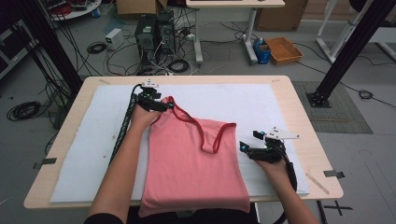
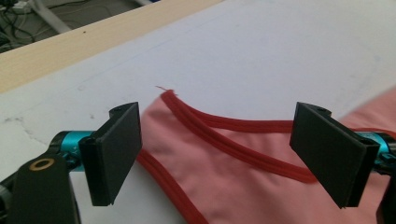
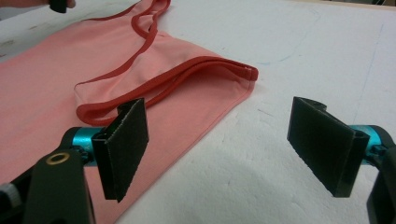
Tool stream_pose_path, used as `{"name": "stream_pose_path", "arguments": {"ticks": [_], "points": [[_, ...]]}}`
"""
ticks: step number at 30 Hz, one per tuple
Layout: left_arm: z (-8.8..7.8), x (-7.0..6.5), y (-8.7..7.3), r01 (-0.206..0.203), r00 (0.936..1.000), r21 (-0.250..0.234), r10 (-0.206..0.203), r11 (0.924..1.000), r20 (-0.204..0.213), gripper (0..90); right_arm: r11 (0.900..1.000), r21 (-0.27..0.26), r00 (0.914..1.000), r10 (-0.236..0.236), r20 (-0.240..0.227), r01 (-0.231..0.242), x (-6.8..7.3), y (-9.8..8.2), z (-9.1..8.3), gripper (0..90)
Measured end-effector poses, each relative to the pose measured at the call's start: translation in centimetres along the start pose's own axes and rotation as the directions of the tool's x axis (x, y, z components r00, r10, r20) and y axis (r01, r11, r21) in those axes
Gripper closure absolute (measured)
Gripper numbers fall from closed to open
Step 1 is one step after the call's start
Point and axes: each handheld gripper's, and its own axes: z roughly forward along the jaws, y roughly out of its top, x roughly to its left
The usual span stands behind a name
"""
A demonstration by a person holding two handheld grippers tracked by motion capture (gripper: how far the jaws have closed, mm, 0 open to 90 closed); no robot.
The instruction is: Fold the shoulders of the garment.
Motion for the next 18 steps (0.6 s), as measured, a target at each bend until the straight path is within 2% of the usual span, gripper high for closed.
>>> {"name": "stream_pose_path", "arguments": {"ticks": [1, 4, 5, 6, 9, 10, 11, 12, 13, 15, 18], "points": [[0.9, 0.6, 0.2, 0.018, 0.9997, 0.035, -0.017, 0.9992, -0.017, 17.2, 1.0, 0.003, 1.0, -0.001, -0.001, 0.001, 0.0, 0.0, 0.0, 20.2], [1.5, 1.0, 0.1, 0.022, 0.9991, 0.046, -0.021, 0.9987, -0.038, 19.0, 1.0, 0.002, 1.0, -0.006, -0.002, 0.006, 0.1, 0.0, 0.1, 20.2], [2.1, 1.5, 0.0, 0.045, 0.998, 0.082, -0.041, 0.9957, -0.049, 19.3, 1.0, 0.006, 1.0, -0.006, -0.004, 0.006, 0.1, 0.0, 0.1, 20.2], [2.3, 1.6, 0.0, 0.041, 0.9979, 0.103, -0.036, 0.9938, -0.054, 19.9, 1.0, 0.007, 0.9999, -0.008, -0.007, 0.008, 0.0, 0.0, 0.1, 20.2], [2.7, 1.7, -0.3, 0.042, 0.9969, 0.121, -0.034, 0.9918, -0.071, 23.7, 1.0, 0.005, 1.0, -0.006, -0.006, 0.006, 0.1, 0.0, 0.1, 20.2], [2.9, 1.6, -0.5, 0.033, 0.9959, 0.153, -0.019, 0.9876, -0.089, 27.6, 1.0, 0.001, 0.9999, -0.005, -0.01, 0.005, 0.0, 0.0, 0.1, 20.2], [2.9, 1.6, -0.5, 0.033, 0.9959, 0.153, -0.019, 0.9876, -0.089, 30.8, 1.0, 0.001, 0.9999, -0.005, -0.01, 0.005, 0.0, 0.0, 0.1, 20.2], [3.1, 1.3, -0.4, 0.003, 0.9936, 0.164, 0.016, 0.9865, -0.111, 32.2, 1.0, 0.005, 0.9999, -0.003, -0.012, 0.003, 0.0, 0.0, 0.1, 20.2], [3.1, 1.1, -0.3, -0.012, 0.9945, 0.165, 0.029, 0.9862, -0.101, 34.2, 1.0, 0.005, 0.9999, -0.001, -0.012, 0.002, 0.0, 0.0, 0.1, 20.1], [3.1, 0.7, -0.2, -0.05, 0.995, 0.165, 0.063, 0.985, -0.078, 49.0, 1.0, 0.013, 0.9999, -0.002, -0.01, 0.002, 0.0, 0.0, 0.2, 20.2], [3.1, 0.3, -0.1, -0.05, 0.9949, 0.165, 0.064, 0.985, -0.078, 59.9, 1.0, 0.016, 0.9999, -0.005, -0.012, 0.006, 0.1, 0.0, 0.2, 20.2]]}}
